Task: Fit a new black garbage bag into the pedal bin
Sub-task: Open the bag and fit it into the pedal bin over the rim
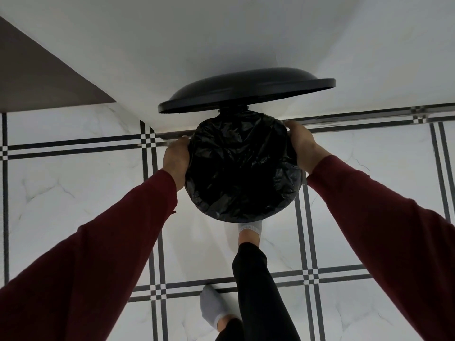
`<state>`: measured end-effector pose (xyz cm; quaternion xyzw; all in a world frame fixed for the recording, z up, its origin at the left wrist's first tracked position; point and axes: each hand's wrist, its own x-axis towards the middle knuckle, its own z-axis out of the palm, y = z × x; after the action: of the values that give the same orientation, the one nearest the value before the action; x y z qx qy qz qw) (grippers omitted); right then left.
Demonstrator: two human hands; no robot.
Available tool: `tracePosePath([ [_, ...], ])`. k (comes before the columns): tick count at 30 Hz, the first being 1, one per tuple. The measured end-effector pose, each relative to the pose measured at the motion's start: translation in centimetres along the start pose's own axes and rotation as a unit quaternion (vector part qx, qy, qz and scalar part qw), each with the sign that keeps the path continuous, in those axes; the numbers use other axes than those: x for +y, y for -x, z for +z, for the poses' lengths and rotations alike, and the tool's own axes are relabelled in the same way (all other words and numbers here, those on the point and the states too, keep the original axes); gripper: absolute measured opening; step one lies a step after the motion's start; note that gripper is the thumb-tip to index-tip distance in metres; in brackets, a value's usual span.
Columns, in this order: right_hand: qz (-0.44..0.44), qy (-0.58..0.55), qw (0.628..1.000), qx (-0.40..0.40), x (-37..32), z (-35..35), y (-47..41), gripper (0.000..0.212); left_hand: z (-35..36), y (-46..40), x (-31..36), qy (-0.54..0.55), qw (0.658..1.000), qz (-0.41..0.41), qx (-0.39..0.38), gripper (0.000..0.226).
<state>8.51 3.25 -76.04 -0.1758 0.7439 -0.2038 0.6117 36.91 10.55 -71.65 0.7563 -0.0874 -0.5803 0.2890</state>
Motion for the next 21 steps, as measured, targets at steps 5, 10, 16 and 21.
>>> tracePosePath([
  [5, -0.007, 0.010, 0.999, 0.033, -0.3, 0.0, -0.6, 0.053, 0.3, -0.2, 0.2, 0.032, 0.999, -0.015, 0.009, 0.039],
  [10, 0.006, 0.001, 1.000, 0.025, -0.3, 0.4, -0.6, 0.045, 0.5, -0.2, 0.3, 0.043, 0.999, -0.016, 0.012, 0.036],
  [16, 0.002, 0.055, 0.998, 0.033, -0.5, 0.5, -0.5, 0.042, 0.5, -0.5, 0.3, 0.035, 0.999, -0.019, -0.002, 0.033],
  [21, -0.026, 0.122, 0.992, 0.035, -0.9, 0.4, 0.5, 0.045, 0.0, -0.4, 0.1, 0.021, 0.999, -0.029, -0.023, 0.042],
])
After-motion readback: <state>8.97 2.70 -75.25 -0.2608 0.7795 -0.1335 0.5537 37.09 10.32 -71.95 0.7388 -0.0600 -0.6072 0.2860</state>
